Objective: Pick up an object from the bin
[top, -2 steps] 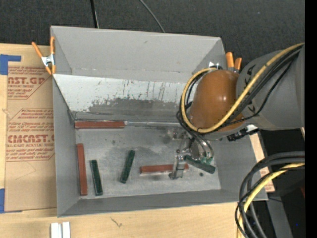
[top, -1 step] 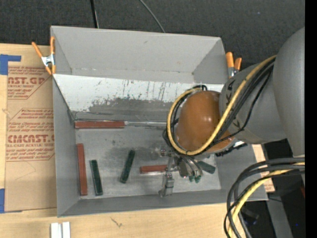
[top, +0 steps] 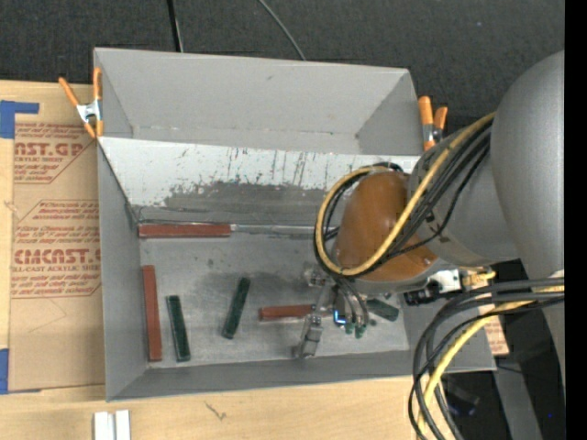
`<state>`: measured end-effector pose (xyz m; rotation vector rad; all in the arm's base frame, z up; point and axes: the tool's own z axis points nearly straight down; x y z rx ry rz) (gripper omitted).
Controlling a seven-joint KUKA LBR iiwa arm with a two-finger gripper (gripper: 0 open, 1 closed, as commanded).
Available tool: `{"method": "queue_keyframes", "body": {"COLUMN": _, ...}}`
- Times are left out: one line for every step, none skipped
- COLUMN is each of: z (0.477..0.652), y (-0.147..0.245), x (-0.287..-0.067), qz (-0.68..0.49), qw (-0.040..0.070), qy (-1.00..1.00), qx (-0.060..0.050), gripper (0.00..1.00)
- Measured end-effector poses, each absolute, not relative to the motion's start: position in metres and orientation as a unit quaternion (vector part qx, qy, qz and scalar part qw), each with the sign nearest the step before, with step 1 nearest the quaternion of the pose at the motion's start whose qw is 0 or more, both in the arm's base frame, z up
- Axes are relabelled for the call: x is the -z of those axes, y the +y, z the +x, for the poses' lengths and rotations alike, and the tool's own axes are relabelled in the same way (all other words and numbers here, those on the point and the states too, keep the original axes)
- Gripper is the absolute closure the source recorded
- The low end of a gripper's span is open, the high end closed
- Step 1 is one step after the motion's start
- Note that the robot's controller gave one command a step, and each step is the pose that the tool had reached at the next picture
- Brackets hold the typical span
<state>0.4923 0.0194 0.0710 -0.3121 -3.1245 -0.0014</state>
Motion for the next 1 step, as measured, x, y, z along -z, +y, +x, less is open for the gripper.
{"method": "queue_keyframes", "body": {"z": 0.4845, "y": 0.0222, "x": -0.0701, "qz": -0.005, "qw": 0.000, "qy": -1.000, "qx": 0.000, "gripper": 1.00}}
